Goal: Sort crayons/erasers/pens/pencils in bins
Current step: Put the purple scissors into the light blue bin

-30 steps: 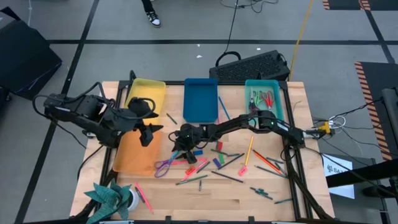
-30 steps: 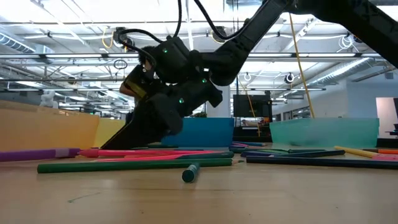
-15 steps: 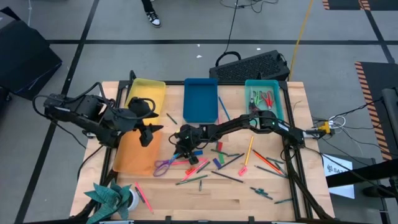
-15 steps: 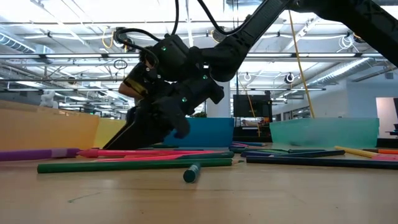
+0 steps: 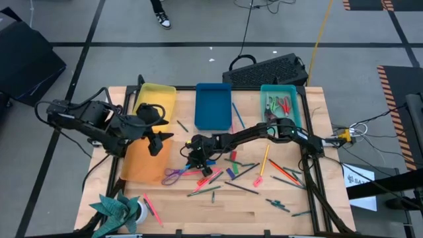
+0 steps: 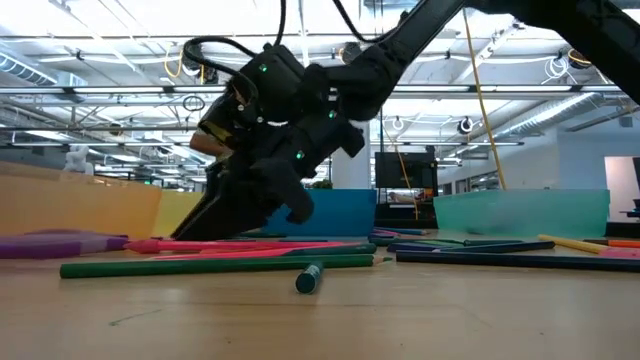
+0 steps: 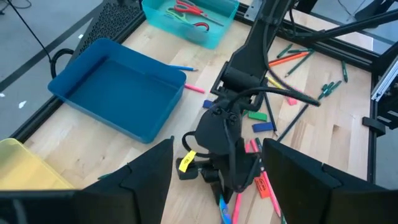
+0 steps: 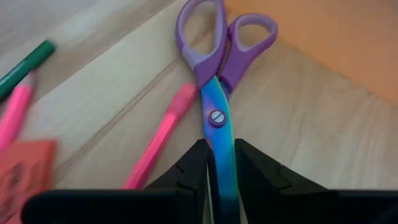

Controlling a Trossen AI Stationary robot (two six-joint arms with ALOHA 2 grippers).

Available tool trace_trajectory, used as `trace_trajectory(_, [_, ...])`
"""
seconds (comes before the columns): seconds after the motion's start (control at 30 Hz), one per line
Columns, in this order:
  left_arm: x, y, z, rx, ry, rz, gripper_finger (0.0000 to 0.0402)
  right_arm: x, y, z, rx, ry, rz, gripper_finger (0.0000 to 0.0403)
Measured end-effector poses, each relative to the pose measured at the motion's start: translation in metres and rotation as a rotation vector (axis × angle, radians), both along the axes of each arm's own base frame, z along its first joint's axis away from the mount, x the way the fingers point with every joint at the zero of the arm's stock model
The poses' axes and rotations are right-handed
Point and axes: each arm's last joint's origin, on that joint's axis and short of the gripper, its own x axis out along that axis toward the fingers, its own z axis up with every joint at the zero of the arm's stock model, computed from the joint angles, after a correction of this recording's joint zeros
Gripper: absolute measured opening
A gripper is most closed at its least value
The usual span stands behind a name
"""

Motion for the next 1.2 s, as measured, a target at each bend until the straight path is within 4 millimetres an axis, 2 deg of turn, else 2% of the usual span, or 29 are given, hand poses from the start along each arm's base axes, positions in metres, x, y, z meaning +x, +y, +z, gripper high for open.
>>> trace_trajectory(0.17, [0.000, 0.000, 0.000, 0.010, -0.001, 0.004, 0.0250, -0.008, 0.001, 0.032, -0.030, -0.008, 0.035, 0.0063])
trace_trajectory(0.33, [0.000, 0.001, 0.000, 0.022, -0.005, 0.015, 0.0250, -0.023, 0.001, 0.078, -0.039, 0.001, 0.046, 0.0063])
trace_trajectory(0.43, [0.000, 0.001, 0.000, 0.034, -0.005, 0.021, 0.0250, -0.039, 0.005, 0.110, -0.075, 0.019, 0.013, 0.0062])
trace_trajectory(0.6, [0.000, 0.002, 0.001, 0.068, -0.008, 0.022, 0.0250, -0.085, -0.002, 0.165, -0.065, 0.132, -0.215, 0.0064])
trace_trajectory(0.77, [0.002, 0.006, 0.004, 0.166, -0.028, 0.050, 0.0250, -0.150, -0.023, 0.198, -0.073, 0.261, -0.619, 0.0061])
trace_trajectory(0.87, [0.007, 0.012, 0.008, 0.207, -0.071, 0.064, 0.0250, -0.197, -0.040, 0.206, -0.064, 0.304, -0.931, 0.0061])
trace_trajectory(1.0, [0.015, 0.021, 0.017, 0.259, -0.146, 0.069, 0.0250, -0.260, -0.066, 0.199, -0.015, 0.333, -1.366, 0.0062])
trace_trajectory(1.1, [0.020, 0.028, 0.024, 0.305, -0.191, 0.066, 0.0250, -0.298, -0.081, 0.183, 0.064, 0.349, -1.612, 0.0060])
trace_trajectory(1.2, [0.023, 0.034, 0.028, 0.341, -0.223, 0.076, 0.0250, -0.322, -0.095, 0.160, 0.130, 0.363, -1.788, 0.0059])
